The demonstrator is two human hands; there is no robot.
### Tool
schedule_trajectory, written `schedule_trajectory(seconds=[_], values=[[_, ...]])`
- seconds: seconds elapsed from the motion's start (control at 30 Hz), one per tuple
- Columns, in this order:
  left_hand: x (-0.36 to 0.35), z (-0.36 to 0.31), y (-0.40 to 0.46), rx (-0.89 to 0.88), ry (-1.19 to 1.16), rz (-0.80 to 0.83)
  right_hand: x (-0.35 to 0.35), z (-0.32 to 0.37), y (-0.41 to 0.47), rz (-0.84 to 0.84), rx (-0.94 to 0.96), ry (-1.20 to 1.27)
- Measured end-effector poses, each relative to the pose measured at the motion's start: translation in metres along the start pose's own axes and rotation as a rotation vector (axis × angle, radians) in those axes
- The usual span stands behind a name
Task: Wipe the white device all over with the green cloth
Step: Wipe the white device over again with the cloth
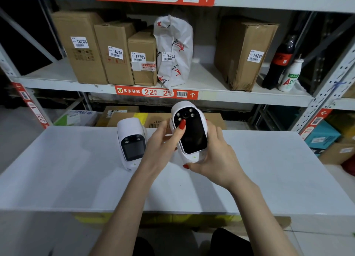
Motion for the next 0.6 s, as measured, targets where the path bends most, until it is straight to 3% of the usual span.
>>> schedule_trajectory(seconds=[0.23, 0.6], values=[[0.000, 0.000, -0.001, 0.060, -0.019, 0.032, -0.005, -0.001, 0.001, 0.002, -0.029, -0.051], [-0.002, 0.002, 0.005, -0.060, 0.052, 0.052, -0.012, -0.011, 0.010, -0.022, -0.125, 0.464]])
Point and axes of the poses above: each hand's wrist, its own y-axis towards the middle knuckle, its own x-axis out of the back of the hand, z = x × y, the point moved 4 cm from there along y, towards the middle knuckle, and after that the axes turned 12 degrees about -y, right-handed, at the moved point
